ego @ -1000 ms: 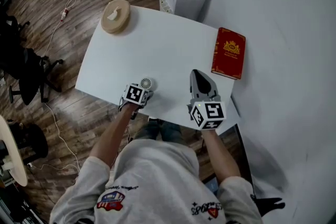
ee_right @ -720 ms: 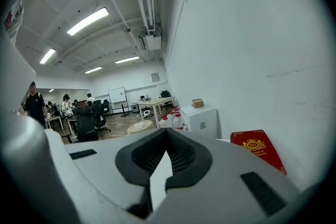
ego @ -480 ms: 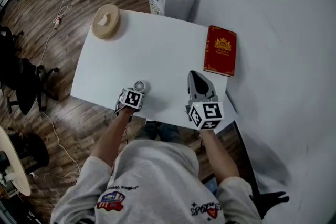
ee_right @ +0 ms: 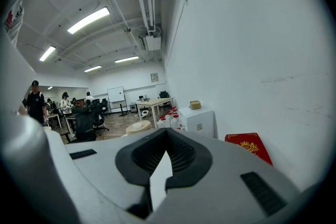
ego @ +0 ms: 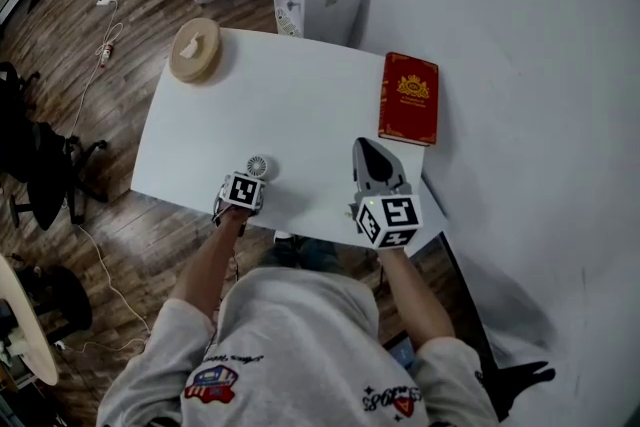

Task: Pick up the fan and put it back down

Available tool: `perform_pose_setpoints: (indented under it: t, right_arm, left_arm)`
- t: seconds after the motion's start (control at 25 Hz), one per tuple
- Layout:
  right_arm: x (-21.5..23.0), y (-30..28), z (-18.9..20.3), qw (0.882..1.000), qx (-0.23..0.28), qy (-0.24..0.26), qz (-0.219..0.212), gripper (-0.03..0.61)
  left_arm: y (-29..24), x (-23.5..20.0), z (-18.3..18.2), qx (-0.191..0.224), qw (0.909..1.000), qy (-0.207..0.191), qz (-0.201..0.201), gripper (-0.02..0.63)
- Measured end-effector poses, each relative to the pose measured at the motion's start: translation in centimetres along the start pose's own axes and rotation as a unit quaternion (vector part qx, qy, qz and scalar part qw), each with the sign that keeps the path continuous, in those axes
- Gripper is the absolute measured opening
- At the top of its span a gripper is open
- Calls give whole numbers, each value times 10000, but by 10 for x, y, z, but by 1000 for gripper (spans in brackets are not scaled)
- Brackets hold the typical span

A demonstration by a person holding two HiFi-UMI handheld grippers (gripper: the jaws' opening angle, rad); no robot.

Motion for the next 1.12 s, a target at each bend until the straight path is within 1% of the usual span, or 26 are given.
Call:
perform_pose_setpoints:
  t: [0.24, 0.32, 0.4, 0.44, 0.52, 0.64, 0.76, 0.88, 1.0, 1.12]
  right_arm:
    - [0, 8, -12, 9999, 86, 131, -12, 0]
    - [-1, 9, -18, 9997, 126, 186, -23, 0]
    - [-2, 9, -23, 9995, 164, 250, -43, 0]
    - [-2, 8, -25, 9994, 186, 282, -60, 0]
    - [-3, 6, -31, 9991, 245, 325, -103, 0]
    - [-6, 4, -40, 9986, 344, 360, -162, 0]
    - [-10, 4, -49, 9980, 437, 407, -209, 0]
    - [-13, 2, -59, 9970, 529, 513, -230, 0]
    - [-14, 2, -67, 9963, 613, 562, -233, 0]
    - [-14, 2, -76, 9955, 697, 596, -237, 0]
  left_arm:
    - [18, -8, 8, 198, 9997, 113, -86, 189]
    - [26, -9, 10, 208, 9994, 276, 3, 189]
    - [33, -10, 12, 207, 9982, 534, 165, 189]
    - [38, -11, 7, 310, 9974, 623, 194, 189]
    - [51, -15, -9, 663, 9950, 718, 211, 189]
    - [78, -19, -35, 1264, 9891, 712, 253, 189]
    - [110, -20, -60, 1872, 9800, 607, 304, 189]
    - [144, -16, -86, 2471, 9673, 414, 392, 189]
    - [177, -12, -110, 3119, 9482, 204, 565, 189]
    - [209, -9, -130, 3679, 9277, 87, 636, 189]
Point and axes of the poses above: the fingertips, and each gripper's own axes: y backward along the fingers, x to its right, z out of its underside, the point moved 7 cm from there along y, backward along the fingers, and after that the axes turned 9 degrees about y, right-handed, at the moved point
